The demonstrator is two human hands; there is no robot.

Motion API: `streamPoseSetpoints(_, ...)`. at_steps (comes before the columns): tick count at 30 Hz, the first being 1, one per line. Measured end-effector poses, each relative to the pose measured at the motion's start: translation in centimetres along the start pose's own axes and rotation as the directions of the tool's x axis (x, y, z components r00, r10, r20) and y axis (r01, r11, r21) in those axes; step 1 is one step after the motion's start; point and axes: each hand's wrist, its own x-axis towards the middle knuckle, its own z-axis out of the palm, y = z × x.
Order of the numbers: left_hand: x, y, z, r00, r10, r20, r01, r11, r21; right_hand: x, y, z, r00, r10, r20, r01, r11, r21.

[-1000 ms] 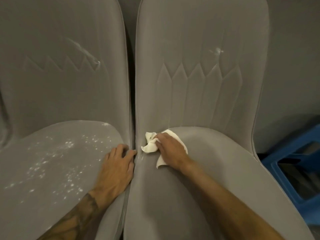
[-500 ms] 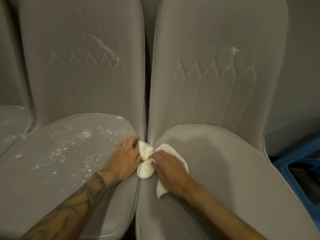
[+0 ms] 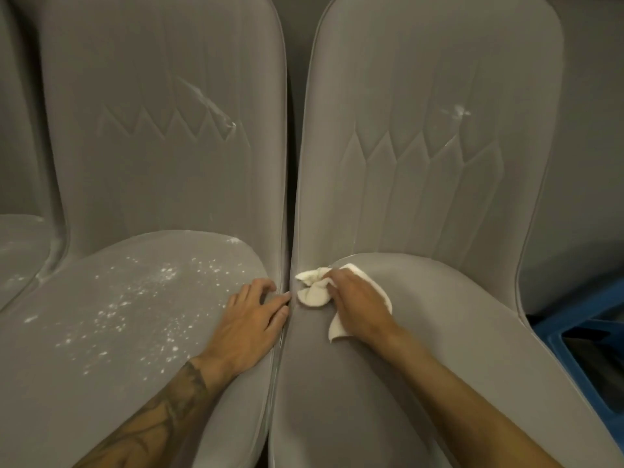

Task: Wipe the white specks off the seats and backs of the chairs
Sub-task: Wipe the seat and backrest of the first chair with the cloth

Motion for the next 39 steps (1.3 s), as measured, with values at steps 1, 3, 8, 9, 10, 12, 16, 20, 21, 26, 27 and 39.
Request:
streamPoseSetpoints(1, 0.0, 0.0, 0.0, 1.000, -0.007, 0.005, 0.007, 1.000, 0.000, 0.8, 0.1, 0.1, 0.999, 0.034, -0.026, -0.035, 0.999, -0.009)
streamPoseSetpoints(3, -0.1, 0.1, -0.1, 1.000, -0.011, -0.009, 0.011, 1.000, -0.020, 0.1, -0.8, 0.9, 0.999, 0.026, -0.020, -0.026, 1.000, 0.017)
streamPoseSetpoints(8, -0.2, 0.3, -0.2, 1.000, -0.022, 0.003, 0.022, 1.000, 0.002, -1.5, 0.3, 0.4, 0.988, -0.120, 0.093, 0.120, 0.993, 0.006)
streamPoseSetpoints(9, -0.2, 0.2, -0.2, 0.999, -0.030, 0.016, 0.030, 1.000, -0.003, -0.3, 0.9, -0.2, 0.991, -0.102, 0.085, 0.101, 0.995, 0.009)
streamPoseSetpoints(10, -0.2, 0.1, -0.1, 0.999, -0.036, 0.024, 0.036, 0.999, -0.009, 1.1, 1.3, -1.0, 0.997, -0.055, 0.062, 0.053, 0.998, 0.037)
streamPoseSetpoints(12, -0.2, 0.1, -0.2, 0.999, -0.034, 0.031, 0.034, 0.999, -0.005, 2.9, 3.4, -2.4, 0.993, 0.108, 0.054, -0.110, 0.994, 0.020)
streamPoseSetpoints(16, 0.2, 0.6, -0.3, 1.000, -0.018, -0.005, 0.017, 1.000, -0.012, 1.5, 8.6, -4.2, 0.921, 0.374, -0.105, -0.388, 0.874, -0.293)
streamPoseSetpoints(20, 4.0, 3.0, -2.5, 0.962, 0.087, -0.257, -0.091, 0.996, -0.004, 0.8, 10.6, -5.7, 0.871, 0.409, -0.273, -0.414, 0.909, 0.041)
streamPoseSetpoints(21, 5.8, 4.0, -3.3, 0.926, 0.126, -0.356, -0.131, 0.991, 0.009, 1.2, 10.7, -6.5, 0.847, 0.408, -0.342, -0.388, 0.913, 0.129)
streamPoseSetpoints(26, 15.8, 8.7, -8.6, 0.787, 0.201, -0.583, -0.146, 0.979, 0.141, 4.5, 8.5, -13.4, 0.707, 0.262, -0.657, -0.135, 0.962, 0.239)
streamPoseSetpoints(27, 17.4, 9.3, -9.5, 0.769, 0.194, -0.609, -0.121, 0.980, 0.159, 5.5, 8.0, -15.3, 0.667, 0.213, -0.714, -0.082, 0.974, 0.213)
streamPoseSetpoints(39, 25.1, 9.0, -9.8, 0.531, 0.253, -0.808, -0.028, 0.959, 0.282, 18.2, 11.3, -27.8, 0.659, -0.287, -0.695, -0.069, 0.897, -0.436)
